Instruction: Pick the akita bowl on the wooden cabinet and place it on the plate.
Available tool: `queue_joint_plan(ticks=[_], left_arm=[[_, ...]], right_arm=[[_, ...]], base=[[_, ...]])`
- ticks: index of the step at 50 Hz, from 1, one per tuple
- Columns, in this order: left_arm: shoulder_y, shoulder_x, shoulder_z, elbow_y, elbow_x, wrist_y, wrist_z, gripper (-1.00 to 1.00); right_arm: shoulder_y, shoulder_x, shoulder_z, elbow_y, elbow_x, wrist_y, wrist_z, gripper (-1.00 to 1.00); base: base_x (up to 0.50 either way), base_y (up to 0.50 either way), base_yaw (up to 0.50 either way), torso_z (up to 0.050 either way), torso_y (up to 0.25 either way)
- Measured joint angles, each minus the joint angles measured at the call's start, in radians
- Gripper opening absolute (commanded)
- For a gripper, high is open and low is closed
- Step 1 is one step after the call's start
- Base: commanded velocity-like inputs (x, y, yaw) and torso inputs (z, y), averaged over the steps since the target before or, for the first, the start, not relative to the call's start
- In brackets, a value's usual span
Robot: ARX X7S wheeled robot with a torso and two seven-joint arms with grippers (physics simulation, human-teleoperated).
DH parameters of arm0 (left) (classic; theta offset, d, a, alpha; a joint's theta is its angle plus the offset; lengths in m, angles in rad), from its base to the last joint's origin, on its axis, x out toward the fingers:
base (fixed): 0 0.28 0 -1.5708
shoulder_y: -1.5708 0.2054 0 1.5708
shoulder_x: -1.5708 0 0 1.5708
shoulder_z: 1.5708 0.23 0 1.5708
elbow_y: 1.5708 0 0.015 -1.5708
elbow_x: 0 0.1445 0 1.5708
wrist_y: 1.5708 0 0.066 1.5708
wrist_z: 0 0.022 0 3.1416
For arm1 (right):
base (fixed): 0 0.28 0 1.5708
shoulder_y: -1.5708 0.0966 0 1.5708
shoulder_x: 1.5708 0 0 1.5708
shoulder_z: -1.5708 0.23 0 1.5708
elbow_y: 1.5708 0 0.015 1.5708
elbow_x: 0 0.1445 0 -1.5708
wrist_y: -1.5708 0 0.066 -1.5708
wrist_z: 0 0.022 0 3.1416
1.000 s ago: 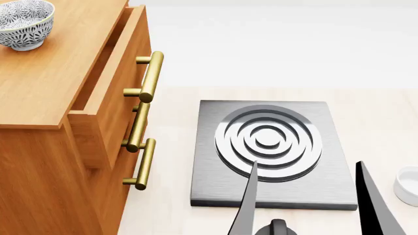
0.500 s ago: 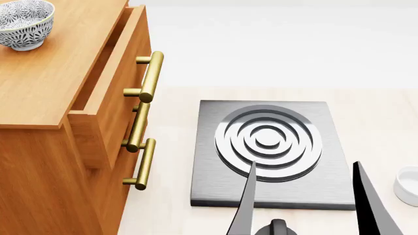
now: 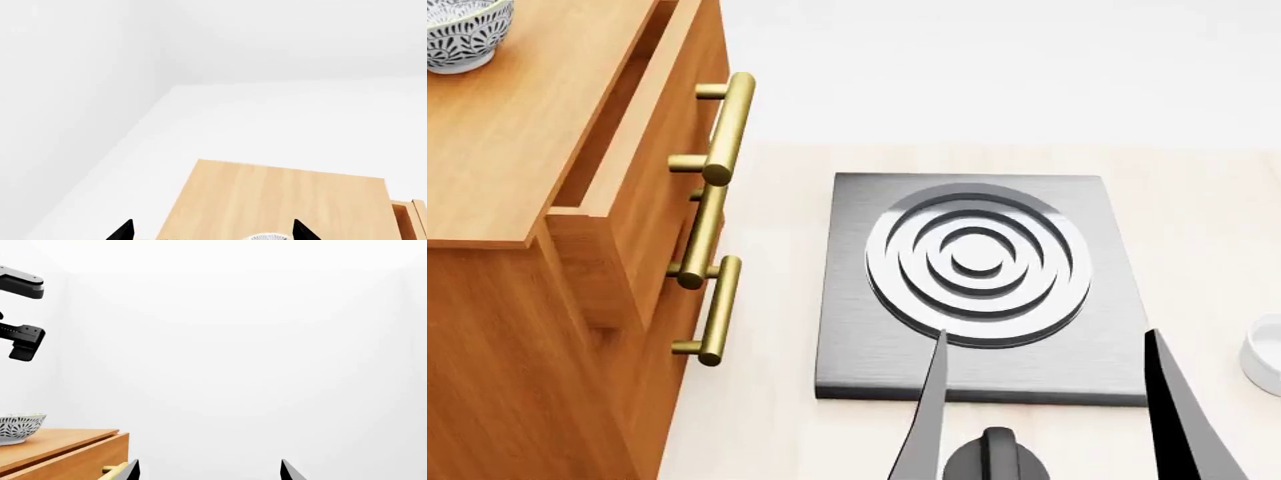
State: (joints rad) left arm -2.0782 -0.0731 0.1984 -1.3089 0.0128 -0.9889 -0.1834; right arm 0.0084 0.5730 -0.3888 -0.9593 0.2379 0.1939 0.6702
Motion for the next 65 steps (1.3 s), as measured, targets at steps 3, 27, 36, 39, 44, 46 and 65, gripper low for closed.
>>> queue_joint_plan(ticks=[3, 27, 36, 39, 44, 46, 65], left_arm=[[0.001, 0.002, 0.015, 0.0, -0.001, -0.012, 0.012, 1.0], [0.013, 0.014, 0.085, 0.0, -0.012, -0.118, 0.081, 1.0], [0.017, 0.009, 0.082, 0.0, -0.014, -0.135, 0.069, 1.0], [0.018, 0.007, 0.079, 0.0, -0.015, -0.138, 0.065, 1.0], [0.018, 0.005, 0.076, 0.0, -0.015, -0.141, 0.059, 1.0], [0.018, 0.004, 0.076, 0.0, -0.014, -0.142, 0.058, 1.0], [0.025, -0.011, 0.029, 0.004, -0.026, -0.155, 0.035, 1.0]], right_arm=[[0.0, 0.001, -0.001, 0.0, 0.0, 0.0, 0.001, 1.0], [0.0, 0.006, -0.005, 0.002, 0.001, -0.008, 0.005, 1.0], [0.0, 0.008, -0.008, 0.002, 0.0, -0.008, 0.007, 1.0], [0.0, 0.009, -0.009, 0.002, 0.0, -0.009, 0.007, 1.0], [0.001, 0.009, -0.011, 0.002, -0.001, -0.008, 0.008, 1.0], [0.001, 0.009, -0.012, 0.002, -0.002, -0.008, 0.009, 1.0], [0.005, 0.012, -0.016, 0.005, 0.0, -0.008, 0.012, 1.0]], base=[[0.0, 0.0, 0.0, 0.0, 0.0], [0.0, 0.0, 0.0, 0.0, 0.0], [0.0, 0.0, 0.0, 0.0, 0.0], [0.0, 0.0, 0.0, 0.0, 0.0], [0.0, 0.0, 0.0, 0.0, 0.0], [0.0, 0.0, 0.0, 0.0, 0.0], [0.0, 0.0, 0.0, -0.004, -0.139]])
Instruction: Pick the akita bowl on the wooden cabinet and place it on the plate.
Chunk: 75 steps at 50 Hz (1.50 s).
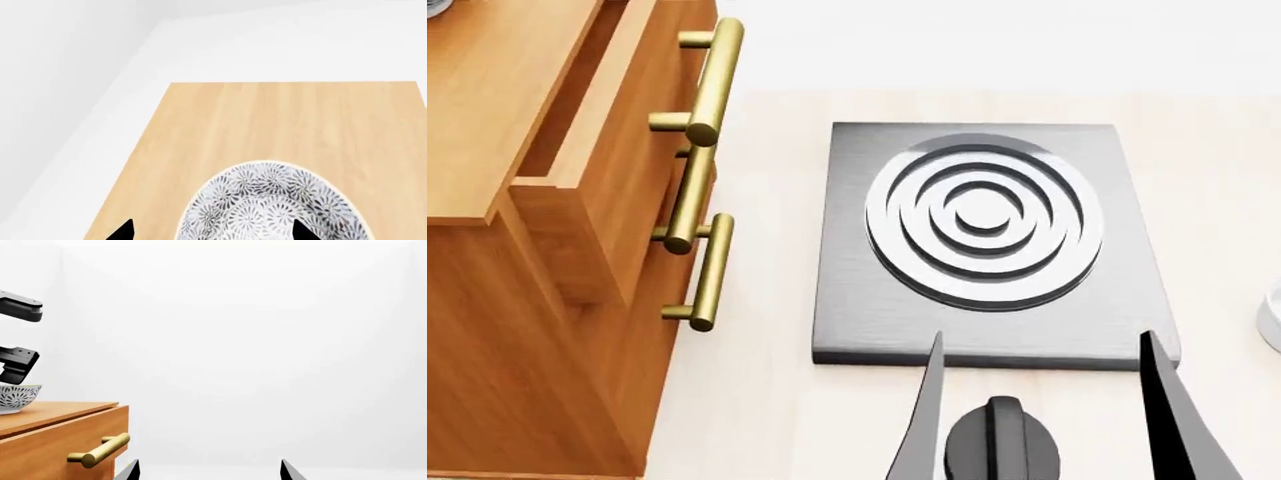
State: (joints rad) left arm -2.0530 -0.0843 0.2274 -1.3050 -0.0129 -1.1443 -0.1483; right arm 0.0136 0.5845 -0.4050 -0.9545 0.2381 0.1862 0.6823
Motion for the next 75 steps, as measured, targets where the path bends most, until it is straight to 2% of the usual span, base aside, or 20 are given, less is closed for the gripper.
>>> queue_joint_plan(ticks=[23, 32, 33, 42, 63, 75], left_arm=[[0.031, -0.026, -0.143, 0.007, -0.024, -0.001, -0.015, 1.0], [0.057, -0.018, -0.038, 0.005, 0.004, 0.03, 0.039, 1.0], [0.058, -0.017, -0.029, 0.005, 0.003, 0.034, 0.044, -1.0], [0.063, -0.008, 0.061, 0.011, 0.003, 0.045, 0.055, -1.0], [0.054, 0.014, 0.177, 0.001, -0.001, 0.072, 0.089, -1.0], [0.036, 0.039, 0.243, -0.004, 0.01, 0.155, 0.129, -1.0]], right_arm=[[0.002, 0.001, -0.006, 0.016, 0.003, -0.009, 0.001, 1.0], [0.004, 0.001, -0.009, 0.023, 0.003, -0.011, 0.001, 1.0], [0.004, 0.002, -0.009, 0.023, 0.003, -0.011, 0.001, 1.0], [0.004, 0.003, -0.01, 0.025, 0.002, -0.012, 0.003, 1.0], [0.005, 0.006, -0.01, 0.023, 0.006, -0.014, 0.008, 1.0], [0.003, 0.011, -0.008, 0.015, 0.006, -0.013, 0.013, 1.0]], base=[[0.0, 0.0, 0.0, 0.0, 0.0], [0.0, 0.0, 0.0, 0.0, -0.002], [0.0, 0.0, 0.0, 0.0, 0.0], [0.0, 0.0, 0.0, 0.0, -0.001], [0.0, 0.0, 0.0, 0.0, 0.0], [0.0, 0.0, 0.0, 0.0, 0.0]])
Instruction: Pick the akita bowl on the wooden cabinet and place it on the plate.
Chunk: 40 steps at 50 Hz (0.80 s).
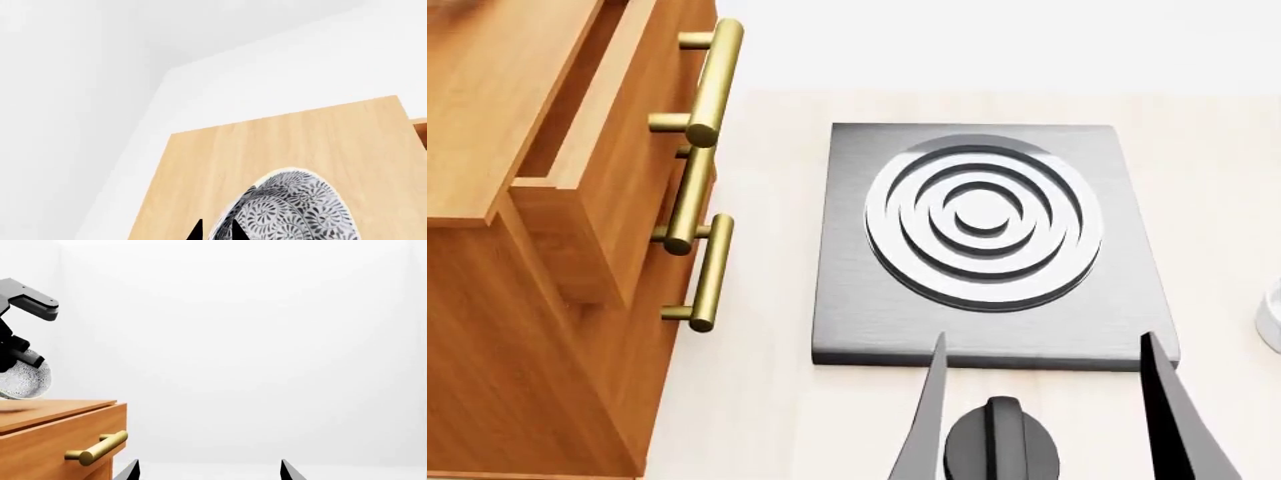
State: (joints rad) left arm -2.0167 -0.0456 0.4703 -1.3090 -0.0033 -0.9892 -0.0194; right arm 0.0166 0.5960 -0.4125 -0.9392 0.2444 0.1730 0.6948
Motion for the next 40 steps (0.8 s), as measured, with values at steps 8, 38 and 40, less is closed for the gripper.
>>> queue_joint_plan(ticks=[8, 38, 40], left_arm=[[-0.026, 0.023, 0.062, 0.0, -0.037, 0.062, 0.018, -1.0], [-0.04, -0.034, 0.437, 0.47, -0.477, 0.132, -0.048, -1.0], [-0.032, -0.041, 0.442, 0.514, -0.491, 0.126, -0.05, -1.0]], right_arm=[[0.0, 0.002, 0.001, -0.008, -0.002, 0.004, 0.005, 1.0], [-0.003, 0.018, 0.022, -0.05, 0.012, 0.023, 0.036, 1.0], [-0.004, 0.02, 0.027, -0.054, 0.016, 0.022, 0.039, 1.0]], base=[[0.0, 0.0, 0.0, 0.0, 0.0], [0.0, 0.0, 0.0, 0.0, 0.0], [0.0, 0.0, 0.0, 0.0, 0.0]])
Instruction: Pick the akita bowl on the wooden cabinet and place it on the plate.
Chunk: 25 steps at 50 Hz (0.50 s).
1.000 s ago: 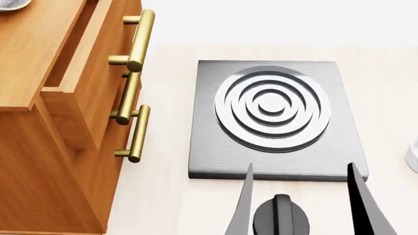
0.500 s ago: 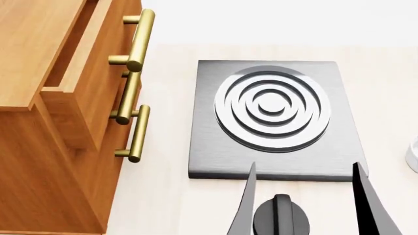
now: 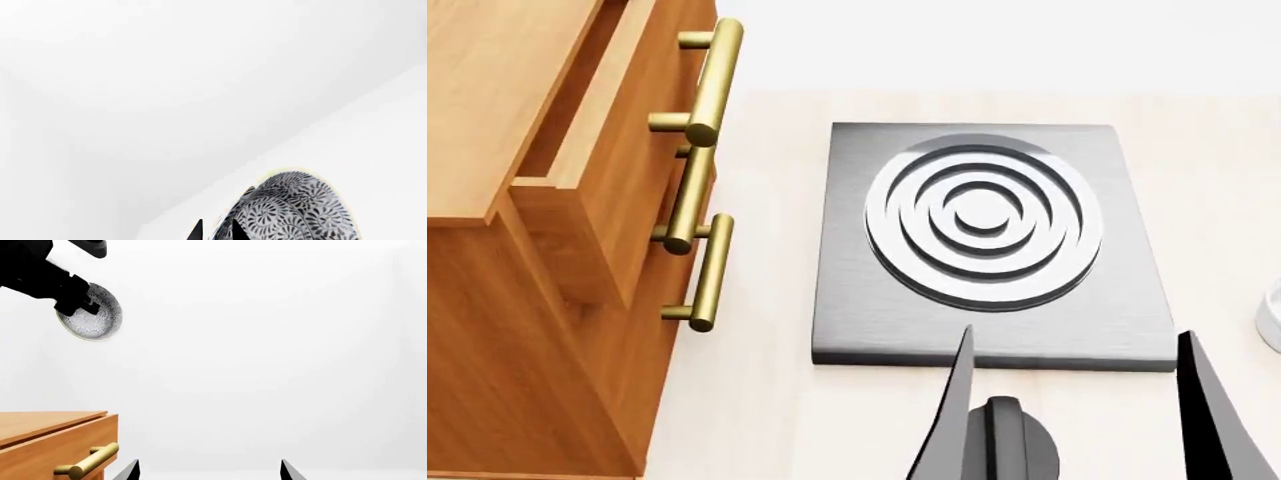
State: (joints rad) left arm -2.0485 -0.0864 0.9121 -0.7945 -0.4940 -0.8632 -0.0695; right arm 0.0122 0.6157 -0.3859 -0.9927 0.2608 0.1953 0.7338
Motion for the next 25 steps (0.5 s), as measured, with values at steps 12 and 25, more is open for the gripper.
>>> queue_joint_plan(ticks=[12, 25], left_arm=[[0.066, -0.035, 0.025, 0.285, -0.073, -0.042, -0.009, -1.0], [0.131, -0.047, 0.075, 0.508, -0.103, -0.025, 0.002, -1.0]], right_arm=[[-0.008, 0.011, 0.032, -0.015, 0.048, -0.005, 0.022, 1.0], [-0.005, 0.025, 0.044, -0.027, 0.095, -0.004, 0.043, 1.0]], base=[[0.0, 0.0, 0.0, 0.0, 0.0], [0.0, 0.0, 0.0, 0.0, 0.0]])
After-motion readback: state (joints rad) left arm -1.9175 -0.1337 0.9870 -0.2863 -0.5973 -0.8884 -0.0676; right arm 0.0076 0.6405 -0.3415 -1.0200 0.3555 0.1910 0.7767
